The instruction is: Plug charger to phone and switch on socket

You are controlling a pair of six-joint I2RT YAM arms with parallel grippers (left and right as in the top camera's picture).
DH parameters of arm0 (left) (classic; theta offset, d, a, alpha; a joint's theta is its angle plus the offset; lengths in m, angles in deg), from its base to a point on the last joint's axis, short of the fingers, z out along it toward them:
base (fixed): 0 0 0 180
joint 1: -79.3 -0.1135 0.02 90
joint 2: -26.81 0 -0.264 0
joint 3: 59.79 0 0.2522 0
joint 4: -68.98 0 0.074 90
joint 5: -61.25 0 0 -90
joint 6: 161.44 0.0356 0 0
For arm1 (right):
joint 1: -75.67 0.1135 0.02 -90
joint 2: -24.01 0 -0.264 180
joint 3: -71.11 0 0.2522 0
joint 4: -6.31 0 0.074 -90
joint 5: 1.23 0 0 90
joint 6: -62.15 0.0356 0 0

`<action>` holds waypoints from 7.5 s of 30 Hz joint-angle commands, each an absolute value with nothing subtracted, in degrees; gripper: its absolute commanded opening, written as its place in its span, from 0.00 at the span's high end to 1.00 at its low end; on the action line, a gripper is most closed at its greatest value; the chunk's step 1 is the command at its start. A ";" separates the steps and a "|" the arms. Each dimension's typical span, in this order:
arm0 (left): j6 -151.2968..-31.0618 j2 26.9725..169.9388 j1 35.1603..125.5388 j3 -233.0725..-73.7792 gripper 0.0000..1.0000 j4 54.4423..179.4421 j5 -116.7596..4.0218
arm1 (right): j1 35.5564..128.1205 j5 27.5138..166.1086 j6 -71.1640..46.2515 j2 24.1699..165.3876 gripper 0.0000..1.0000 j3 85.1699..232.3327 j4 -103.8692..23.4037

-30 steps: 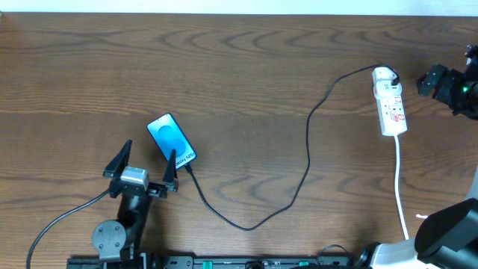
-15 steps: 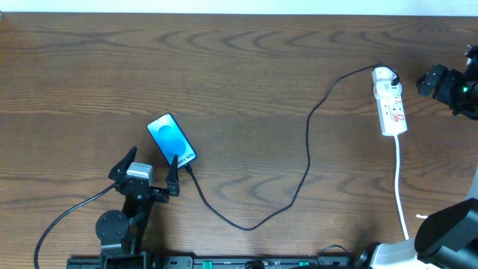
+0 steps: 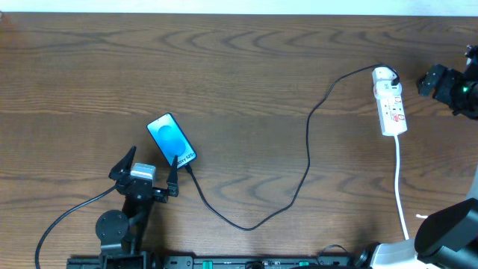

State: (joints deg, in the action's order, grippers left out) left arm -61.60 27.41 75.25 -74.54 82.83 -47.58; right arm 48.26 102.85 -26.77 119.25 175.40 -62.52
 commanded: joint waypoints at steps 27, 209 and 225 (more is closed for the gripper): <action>-67.67 26.89 75.36 -73.78 0.05 86.70 -33.79 | 48.39 102.79 -26.18 119.27 0.01 175.57 -62.56; -70.47 27.04 75.36 -73.78 0.05 86.75 -31.71 | 71.29 100.67 -28.17 24.30 0.01 85.17 -10.78; -70.47 27.04 75.36 -73.78 0.05 86.75 -31.71 | 72.58 94.48 -25.85 24.30 0.01 85.19 -11.35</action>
